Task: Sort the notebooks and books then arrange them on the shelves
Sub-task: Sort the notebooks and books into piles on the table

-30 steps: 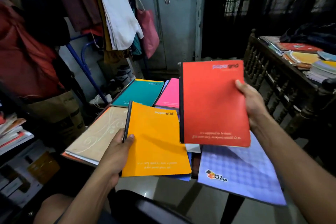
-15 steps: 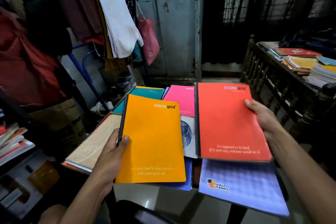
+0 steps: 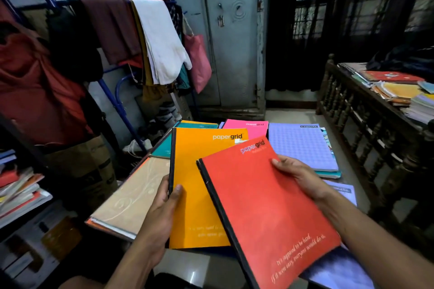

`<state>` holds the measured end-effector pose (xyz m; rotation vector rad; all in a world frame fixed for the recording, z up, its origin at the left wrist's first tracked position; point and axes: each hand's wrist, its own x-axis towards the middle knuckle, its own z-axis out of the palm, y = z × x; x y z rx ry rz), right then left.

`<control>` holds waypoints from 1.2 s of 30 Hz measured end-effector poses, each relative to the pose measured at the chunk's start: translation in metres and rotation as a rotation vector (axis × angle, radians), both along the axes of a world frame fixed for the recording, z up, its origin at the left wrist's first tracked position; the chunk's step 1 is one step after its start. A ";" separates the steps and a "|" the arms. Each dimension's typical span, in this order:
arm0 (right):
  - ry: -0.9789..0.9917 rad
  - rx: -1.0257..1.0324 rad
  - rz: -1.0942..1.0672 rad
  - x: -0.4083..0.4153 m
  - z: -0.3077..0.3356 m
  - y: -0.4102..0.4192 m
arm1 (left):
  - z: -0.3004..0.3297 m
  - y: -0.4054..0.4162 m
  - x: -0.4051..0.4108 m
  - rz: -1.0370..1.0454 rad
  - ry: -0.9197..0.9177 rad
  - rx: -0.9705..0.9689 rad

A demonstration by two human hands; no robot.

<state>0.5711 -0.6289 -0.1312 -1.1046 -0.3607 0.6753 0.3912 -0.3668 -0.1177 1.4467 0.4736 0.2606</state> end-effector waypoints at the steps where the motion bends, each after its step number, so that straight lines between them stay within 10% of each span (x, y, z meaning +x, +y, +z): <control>1: -0.017 -0.005 0.017 0.001 0.004 0.001 | 0.000 0.000 0.000 0.005 0.003 -0.011; 10: -0.149 -0.007 0.027 0.007 0.028 -0.010 | -0.001 0.015 0.006 0.020 0.012 -0.080; 20: -0.059 -0.150 -0.407 0.046 0.028 -0.070 | -0.007 0.003 0.027 -0.139 0.297 0.708; 30: -0.036 -0.551 -0.791 0.164 0.003 -0.078 | 0.001 -0.027 0.039 -0.084 0.420 1.397; 36: -0.520 -1.150 -0.848 0.149 0.002 -0.057 | -0.019 -0.092 0.042 -0.374 0.463 1.431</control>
